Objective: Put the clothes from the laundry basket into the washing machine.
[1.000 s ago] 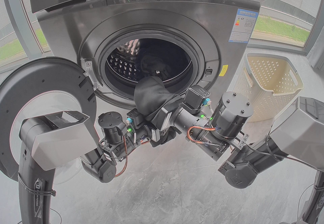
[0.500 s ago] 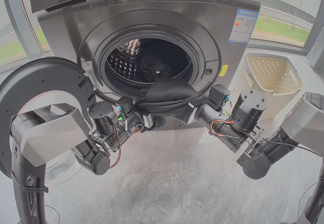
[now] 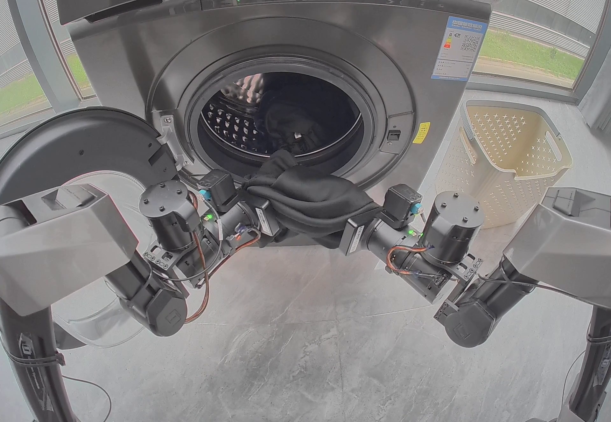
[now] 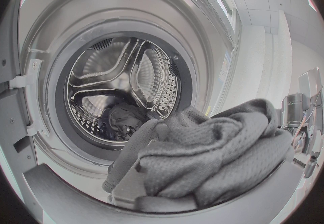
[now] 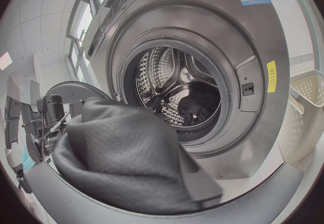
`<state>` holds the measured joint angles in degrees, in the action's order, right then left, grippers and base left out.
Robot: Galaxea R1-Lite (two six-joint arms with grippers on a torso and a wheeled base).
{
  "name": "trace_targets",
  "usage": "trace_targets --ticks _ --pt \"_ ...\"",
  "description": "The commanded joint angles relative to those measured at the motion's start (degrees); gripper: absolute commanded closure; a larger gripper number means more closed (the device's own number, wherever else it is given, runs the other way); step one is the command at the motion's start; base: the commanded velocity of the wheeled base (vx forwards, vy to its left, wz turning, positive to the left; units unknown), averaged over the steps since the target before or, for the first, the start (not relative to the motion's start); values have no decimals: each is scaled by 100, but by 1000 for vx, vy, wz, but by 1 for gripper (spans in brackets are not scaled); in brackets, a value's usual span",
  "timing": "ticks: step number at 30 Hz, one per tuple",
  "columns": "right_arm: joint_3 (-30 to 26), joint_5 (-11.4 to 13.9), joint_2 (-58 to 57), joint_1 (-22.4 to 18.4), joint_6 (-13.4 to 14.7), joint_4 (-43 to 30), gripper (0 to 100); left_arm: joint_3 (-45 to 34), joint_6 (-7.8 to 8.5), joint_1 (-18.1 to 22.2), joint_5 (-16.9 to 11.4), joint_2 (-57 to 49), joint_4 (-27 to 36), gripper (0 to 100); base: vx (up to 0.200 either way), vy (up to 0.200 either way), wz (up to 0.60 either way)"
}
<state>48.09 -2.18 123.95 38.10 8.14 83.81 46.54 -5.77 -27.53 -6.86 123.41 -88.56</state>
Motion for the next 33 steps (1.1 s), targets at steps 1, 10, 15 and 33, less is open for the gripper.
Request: trace_targets --ticks 1,10,15,33 --pt "-37 7 -38 66 -6 48 0 -374 -118 -104 -8 -431 -12 100 0 0 0" --pt "-1654 376 -1260 374 -208 39 0 -1631 -197 -130 -17 -1381 -12 100 0 0 0" --pt "-2753 526 -2007 462 -313 92 0 -2281 -399 -148 -34 -1838 -20 100 0 0 0" --pt "-3192 702 -2578 -109 -375 127 0 -2536 -425 28 -52 -2189 -20 100 0 0 0"
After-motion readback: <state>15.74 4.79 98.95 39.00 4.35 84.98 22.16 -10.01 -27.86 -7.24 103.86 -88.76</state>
